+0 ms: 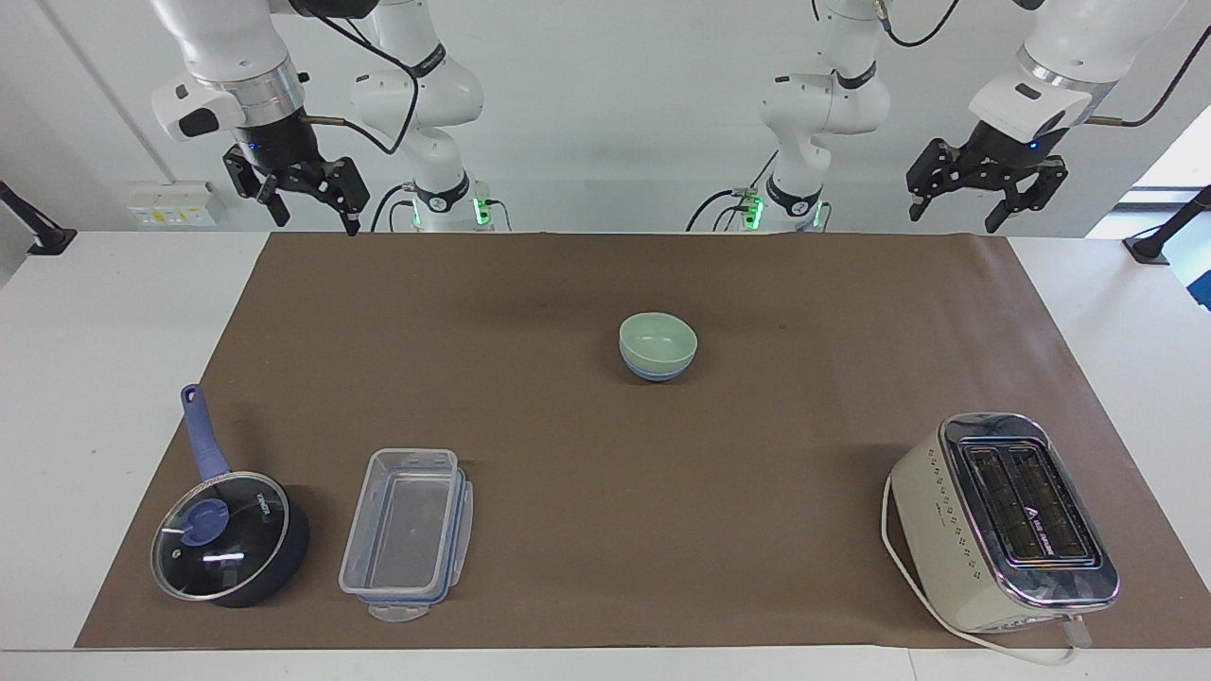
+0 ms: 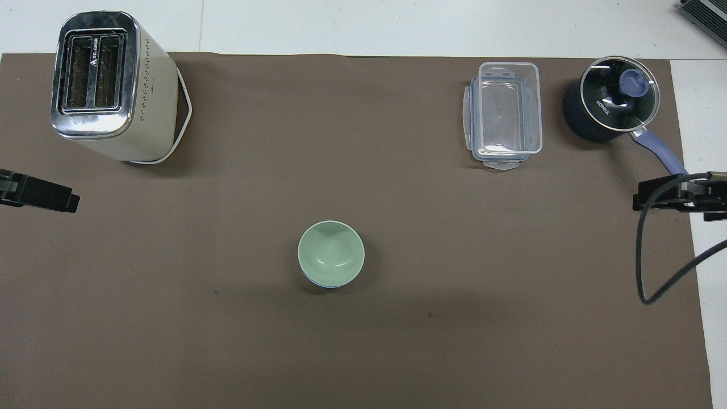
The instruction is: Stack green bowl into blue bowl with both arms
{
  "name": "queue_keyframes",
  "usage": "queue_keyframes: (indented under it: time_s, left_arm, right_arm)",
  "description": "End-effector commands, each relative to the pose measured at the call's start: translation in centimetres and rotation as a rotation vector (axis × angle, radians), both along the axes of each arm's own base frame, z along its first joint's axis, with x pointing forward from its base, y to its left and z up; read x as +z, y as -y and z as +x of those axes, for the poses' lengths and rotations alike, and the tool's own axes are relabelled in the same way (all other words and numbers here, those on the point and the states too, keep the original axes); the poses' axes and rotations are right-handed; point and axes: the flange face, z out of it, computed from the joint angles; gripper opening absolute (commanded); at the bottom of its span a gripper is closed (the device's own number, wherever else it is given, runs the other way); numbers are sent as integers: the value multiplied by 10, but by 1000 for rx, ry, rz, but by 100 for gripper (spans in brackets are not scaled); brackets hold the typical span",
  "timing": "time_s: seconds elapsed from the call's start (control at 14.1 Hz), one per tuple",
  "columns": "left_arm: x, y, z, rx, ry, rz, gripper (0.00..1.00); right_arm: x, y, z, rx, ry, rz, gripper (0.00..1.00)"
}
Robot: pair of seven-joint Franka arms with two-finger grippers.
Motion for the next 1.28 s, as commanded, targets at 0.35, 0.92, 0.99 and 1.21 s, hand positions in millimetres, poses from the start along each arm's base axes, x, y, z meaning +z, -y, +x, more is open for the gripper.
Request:
queue_keyframes:
  time_s: [0.35,0.92,0.99,1.21]
  left_arm:
    - [-4,-4,-8,-5,-16,7,100]
    - [-10,-7,-21,-1,-14,6,100]
    - [-10,-7,-21,-2,-14,6,100]
    - [-10,-7,-20,-5,-13,7,100]
  right_arm:
    - [2,43,-11,47,-12,30,100]
    - [11,30,-12,112,-1,12,100]
    - [11,32,-13,112,-6,13,100]
    - [18,31,-16,112,16,10,100]
